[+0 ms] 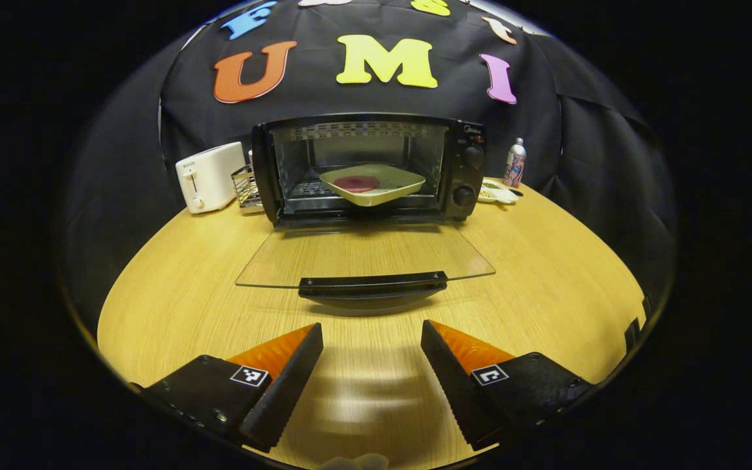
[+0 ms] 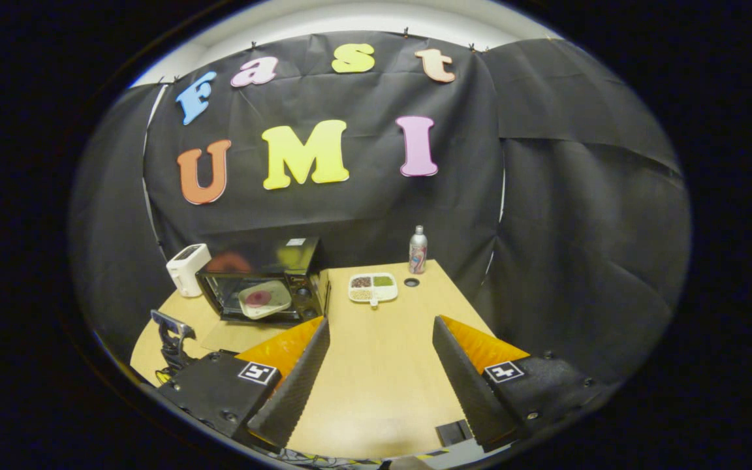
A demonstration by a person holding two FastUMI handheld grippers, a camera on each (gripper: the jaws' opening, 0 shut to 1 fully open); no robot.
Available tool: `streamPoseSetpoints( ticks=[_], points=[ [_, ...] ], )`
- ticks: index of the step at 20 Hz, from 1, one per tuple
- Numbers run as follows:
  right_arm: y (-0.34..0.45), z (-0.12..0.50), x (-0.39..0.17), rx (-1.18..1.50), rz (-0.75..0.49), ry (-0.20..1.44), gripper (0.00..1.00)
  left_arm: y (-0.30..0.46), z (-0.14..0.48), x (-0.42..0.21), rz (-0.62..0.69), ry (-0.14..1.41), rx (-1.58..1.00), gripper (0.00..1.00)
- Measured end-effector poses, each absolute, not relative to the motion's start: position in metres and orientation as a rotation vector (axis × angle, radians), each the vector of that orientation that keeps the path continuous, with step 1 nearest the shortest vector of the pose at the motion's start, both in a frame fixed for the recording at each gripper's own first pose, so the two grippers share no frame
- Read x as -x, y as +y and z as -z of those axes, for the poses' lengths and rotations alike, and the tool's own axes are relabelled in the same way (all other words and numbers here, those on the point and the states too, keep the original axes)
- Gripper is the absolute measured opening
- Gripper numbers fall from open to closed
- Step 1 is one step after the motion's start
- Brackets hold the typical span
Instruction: Open the electric oven with the left hand, put the food in, and close the electric oven.
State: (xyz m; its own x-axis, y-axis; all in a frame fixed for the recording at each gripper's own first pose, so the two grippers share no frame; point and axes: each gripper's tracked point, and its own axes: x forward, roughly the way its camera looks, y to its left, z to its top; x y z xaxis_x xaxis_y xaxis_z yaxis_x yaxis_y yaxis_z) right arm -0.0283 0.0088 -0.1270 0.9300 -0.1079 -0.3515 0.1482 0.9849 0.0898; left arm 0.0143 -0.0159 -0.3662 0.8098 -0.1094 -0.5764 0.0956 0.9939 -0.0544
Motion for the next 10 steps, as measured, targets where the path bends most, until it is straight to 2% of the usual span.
streamPoseSetpoints(
  ticks=[10],
  points=[
    [-0.007,0.135,0.033,-0.142,0.151,0.393,0.96,-0.013,0.39,-0.047,0.1,0.642,-0.013,0.97]
  ],
)
